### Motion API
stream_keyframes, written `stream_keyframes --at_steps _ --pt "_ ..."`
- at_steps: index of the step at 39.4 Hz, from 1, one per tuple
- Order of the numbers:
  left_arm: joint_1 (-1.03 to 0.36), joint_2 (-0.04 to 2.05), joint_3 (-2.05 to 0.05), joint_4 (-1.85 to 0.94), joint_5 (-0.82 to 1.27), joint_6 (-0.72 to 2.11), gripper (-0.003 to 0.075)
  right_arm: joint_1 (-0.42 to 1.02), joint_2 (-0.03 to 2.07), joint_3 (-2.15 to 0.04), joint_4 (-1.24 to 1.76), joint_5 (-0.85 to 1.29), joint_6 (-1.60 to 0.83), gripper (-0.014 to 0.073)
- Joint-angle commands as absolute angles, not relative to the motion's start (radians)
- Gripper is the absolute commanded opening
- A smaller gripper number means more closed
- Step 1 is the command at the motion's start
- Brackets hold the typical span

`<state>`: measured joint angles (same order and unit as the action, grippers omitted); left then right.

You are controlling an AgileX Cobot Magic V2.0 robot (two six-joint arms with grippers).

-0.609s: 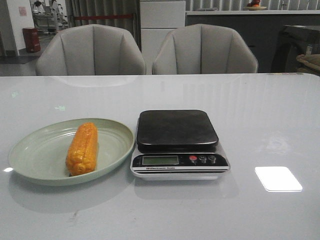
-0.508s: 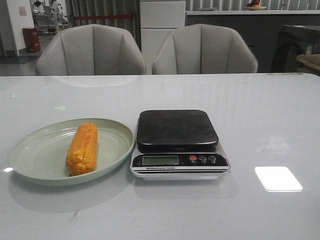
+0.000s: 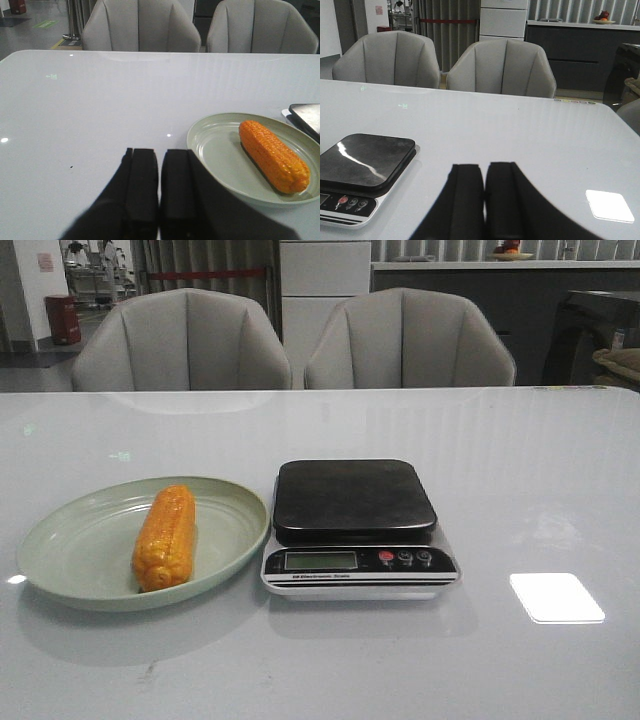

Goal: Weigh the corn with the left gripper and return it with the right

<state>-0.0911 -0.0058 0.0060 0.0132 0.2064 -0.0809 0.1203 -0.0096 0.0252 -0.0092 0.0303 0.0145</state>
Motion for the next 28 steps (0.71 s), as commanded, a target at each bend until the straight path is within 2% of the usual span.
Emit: stream_keyframes --at_steps 1,18,28 --pt "-0.089 -0.026 0.039 0.011 0.13 -0.082 0.0114 0.114 -0.028 0.036 -0.02 -0.054 0.016 0.0177" --pt "-0.089 -0.026 0.039 0.079 0.13 -0.07 0.0114 0.114 -0.028 0.036 -0.02 -0.054 0.016 0.0177" --pt "-0.089 -0.026 0.039 0.0 -0.03 -0.07 0.0114 0.114 -0.028 0.036 -0.02 -0.054 0.016 0.0177"
